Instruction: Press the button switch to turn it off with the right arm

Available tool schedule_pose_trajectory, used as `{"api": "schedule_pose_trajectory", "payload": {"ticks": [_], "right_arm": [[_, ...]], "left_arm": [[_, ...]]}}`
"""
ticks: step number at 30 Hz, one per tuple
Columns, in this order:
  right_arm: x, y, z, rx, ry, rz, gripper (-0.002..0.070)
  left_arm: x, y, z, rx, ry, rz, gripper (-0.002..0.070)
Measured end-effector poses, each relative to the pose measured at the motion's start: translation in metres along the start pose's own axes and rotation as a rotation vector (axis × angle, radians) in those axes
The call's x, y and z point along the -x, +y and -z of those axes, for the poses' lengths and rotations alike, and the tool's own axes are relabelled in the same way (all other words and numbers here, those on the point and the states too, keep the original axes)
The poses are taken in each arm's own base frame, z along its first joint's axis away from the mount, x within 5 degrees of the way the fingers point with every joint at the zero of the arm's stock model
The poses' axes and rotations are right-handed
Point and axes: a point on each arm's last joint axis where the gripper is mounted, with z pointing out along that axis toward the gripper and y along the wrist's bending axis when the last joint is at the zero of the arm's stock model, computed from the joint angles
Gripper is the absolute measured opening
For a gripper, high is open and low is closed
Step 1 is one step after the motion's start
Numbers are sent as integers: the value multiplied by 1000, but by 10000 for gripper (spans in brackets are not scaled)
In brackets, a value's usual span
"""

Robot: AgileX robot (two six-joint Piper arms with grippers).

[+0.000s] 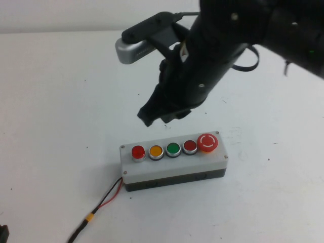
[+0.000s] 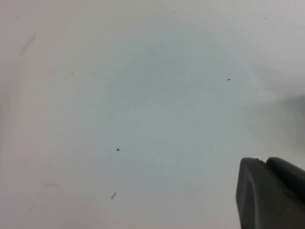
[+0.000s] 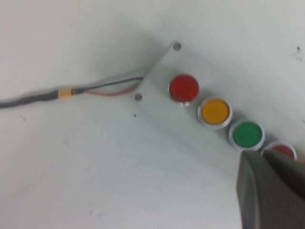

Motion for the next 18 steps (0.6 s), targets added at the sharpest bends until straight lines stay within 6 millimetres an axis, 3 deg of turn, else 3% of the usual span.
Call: {"api": "schedule_pose_trajectory", "payload": {"ticks": [7, 18], "right_arm": [[-49, 0, 60, -25, -38, -7, -17], [-170, -2, 134, -24, -179, -32, -17]], "left_arm": [[0, 0, 0, 0, 0, 0, -2], [0, 0, 0, 0, 0, 0, -2]]}}
